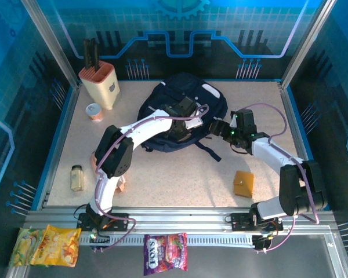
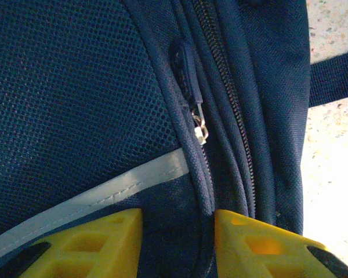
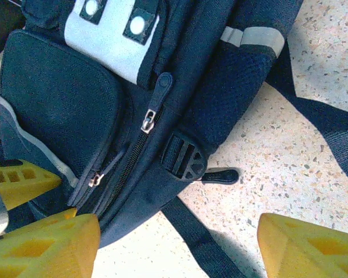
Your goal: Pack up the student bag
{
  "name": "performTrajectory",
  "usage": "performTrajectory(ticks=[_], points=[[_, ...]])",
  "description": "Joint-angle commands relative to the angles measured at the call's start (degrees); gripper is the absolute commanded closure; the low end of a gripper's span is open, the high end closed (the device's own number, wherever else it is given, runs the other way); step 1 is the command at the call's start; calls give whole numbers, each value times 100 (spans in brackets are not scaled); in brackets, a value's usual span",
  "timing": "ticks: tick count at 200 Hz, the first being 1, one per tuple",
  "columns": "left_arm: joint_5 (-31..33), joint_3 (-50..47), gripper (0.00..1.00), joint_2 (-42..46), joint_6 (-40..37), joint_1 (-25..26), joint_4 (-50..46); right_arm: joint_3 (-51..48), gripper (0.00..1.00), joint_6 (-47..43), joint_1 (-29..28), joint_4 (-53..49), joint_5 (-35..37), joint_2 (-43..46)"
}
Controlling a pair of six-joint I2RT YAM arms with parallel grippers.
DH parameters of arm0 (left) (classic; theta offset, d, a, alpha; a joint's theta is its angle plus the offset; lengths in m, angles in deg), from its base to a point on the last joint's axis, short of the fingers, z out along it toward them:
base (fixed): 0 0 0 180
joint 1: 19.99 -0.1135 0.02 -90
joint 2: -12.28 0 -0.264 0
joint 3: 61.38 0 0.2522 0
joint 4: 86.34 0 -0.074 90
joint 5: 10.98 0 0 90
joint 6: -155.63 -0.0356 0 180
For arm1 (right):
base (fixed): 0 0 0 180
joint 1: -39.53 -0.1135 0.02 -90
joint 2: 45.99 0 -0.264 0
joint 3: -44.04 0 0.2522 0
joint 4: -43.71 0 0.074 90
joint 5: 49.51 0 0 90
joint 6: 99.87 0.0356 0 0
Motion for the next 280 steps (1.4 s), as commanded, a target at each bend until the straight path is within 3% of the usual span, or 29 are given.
performTrajectory(ticks=[1, 59, 75, 95, 110, 176, 246, 280], points=[[456, 140, 61, -237, -126, -14, -149, 184, 28, 82, 107, 122, -69, -101], [619, 81, 63, -259, -172, 1, -51, 286, 28, 156, 138, 168, -47, -196], [621, 124, 72, -276, -151, -4, -70, 367, 28, 192, 138, 242, -127, -283], [607, 169, 92, -201, 13, -5, -26, 579, 30, 168, 140, 371, -287, -455], [460, 129, 100, -12, 150, -21, 76, 726, 33, 94, 143, 473, -443, -667], [-243, -473, 100, 1100, 613, -137, 650, 1676, 45, -125, 147, 888, -1405, -1898], [-336, -661, 100, 1294, 720, -146, 748, 2687, 41, -662, 173, 435, -1518, -3062], [-342, -646, 100, 1266, 750, -149, 771, 2400, 41, -865, 168, 610, -2098, -3032]])
